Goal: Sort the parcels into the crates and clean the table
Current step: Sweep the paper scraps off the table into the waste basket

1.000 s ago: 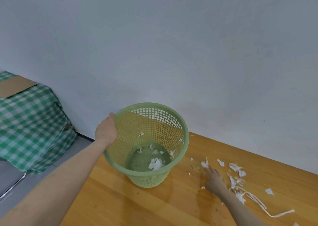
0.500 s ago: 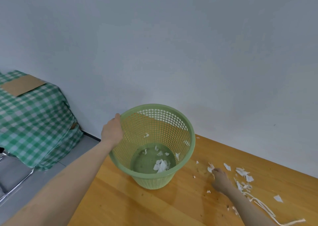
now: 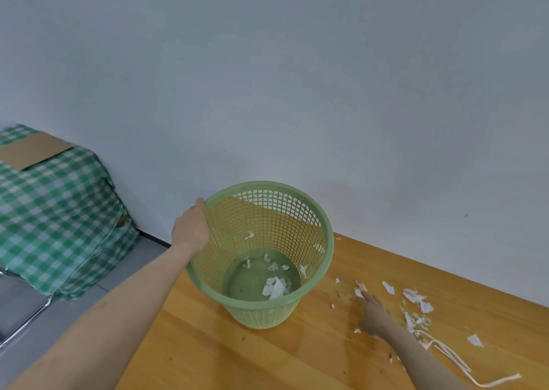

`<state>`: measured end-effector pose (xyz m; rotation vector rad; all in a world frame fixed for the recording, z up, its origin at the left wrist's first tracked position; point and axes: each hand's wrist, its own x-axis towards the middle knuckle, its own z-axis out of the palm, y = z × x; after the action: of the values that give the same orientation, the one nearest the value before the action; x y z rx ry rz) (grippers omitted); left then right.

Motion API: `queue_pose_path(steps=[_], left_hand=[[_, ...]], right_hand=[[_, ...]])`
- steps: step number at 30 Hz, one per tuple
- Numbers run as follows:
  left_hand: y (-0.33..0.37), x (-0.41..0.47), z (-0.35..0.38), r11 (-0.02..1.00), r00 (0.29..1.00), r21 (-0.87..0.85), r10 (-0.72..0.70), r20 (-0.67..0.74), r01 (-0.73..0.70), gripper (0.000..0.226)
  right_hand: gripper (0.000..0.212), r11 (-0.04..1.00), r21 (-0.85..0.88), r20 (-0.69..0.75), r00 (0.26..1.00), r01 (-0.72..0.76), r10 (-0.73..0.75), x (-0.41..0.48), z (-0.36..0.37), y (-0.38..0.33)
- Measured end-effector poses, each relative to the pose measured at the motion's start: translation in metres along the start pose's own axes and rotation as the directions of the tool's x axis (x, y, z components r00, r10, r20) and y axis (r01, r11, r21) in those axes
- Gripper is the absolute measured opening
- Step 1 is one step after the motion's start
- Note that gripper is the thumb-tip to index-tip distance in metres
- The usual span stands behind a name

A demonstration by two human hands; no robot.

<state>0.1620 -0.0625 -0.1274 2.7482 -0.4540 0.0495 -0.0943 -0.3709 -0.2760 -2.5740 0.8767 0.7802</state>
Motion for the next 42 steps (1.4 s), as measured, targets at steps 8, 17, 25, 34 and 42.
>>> queue_pose_path(steps=[8, 17, 25, 34, 42], left_hand=[[-0.002, 0.001, -0.003, 1.0, 1.0, 0.009, -0.012, -0.001, 0.013, 0.024], [-0.002, -0.001, -0.007, 1.0, 1.0, 0.01, -0.025, 0.017, 0.025, 0.029], [-0.003, -0.003, -0.008, 1.0, 1.0, 0.002, 0.008, 0.009, -0.008, 0.025], [0.004, 0.0, -0.007, 1.0, 1.0, 0.017, 0.001, 0.01, -0.001, 0.027], [0.0, 0.001, -0.003, 1.0, 1.0, 0.008, -0.002, 0.011, 0.002, 0.025]], right_hand=[[0.062, 1.0, -0.024, -0.008, 1.0, -0.01, 0.01, 0.003, 0.0, -0.008], [0.052, 0.88, 0.41, -0.418, 0.907, 0.241, -0.053, -0.035, -0.069, -0.035], [0.046, 0.566, 0.208, -0.809, 0.466, 0.798, -0.359, -0.127, -0.128, -0.13], [0.057, 0.781, -0.296, -0.599, 0.53, 0.55, -0.601, -0.106, -0.091, -0.15], [0.041, 0.709, 0.025, -0.902, 0.322, 0.704, -0.287, -0.103, -0.065, -0.147]])
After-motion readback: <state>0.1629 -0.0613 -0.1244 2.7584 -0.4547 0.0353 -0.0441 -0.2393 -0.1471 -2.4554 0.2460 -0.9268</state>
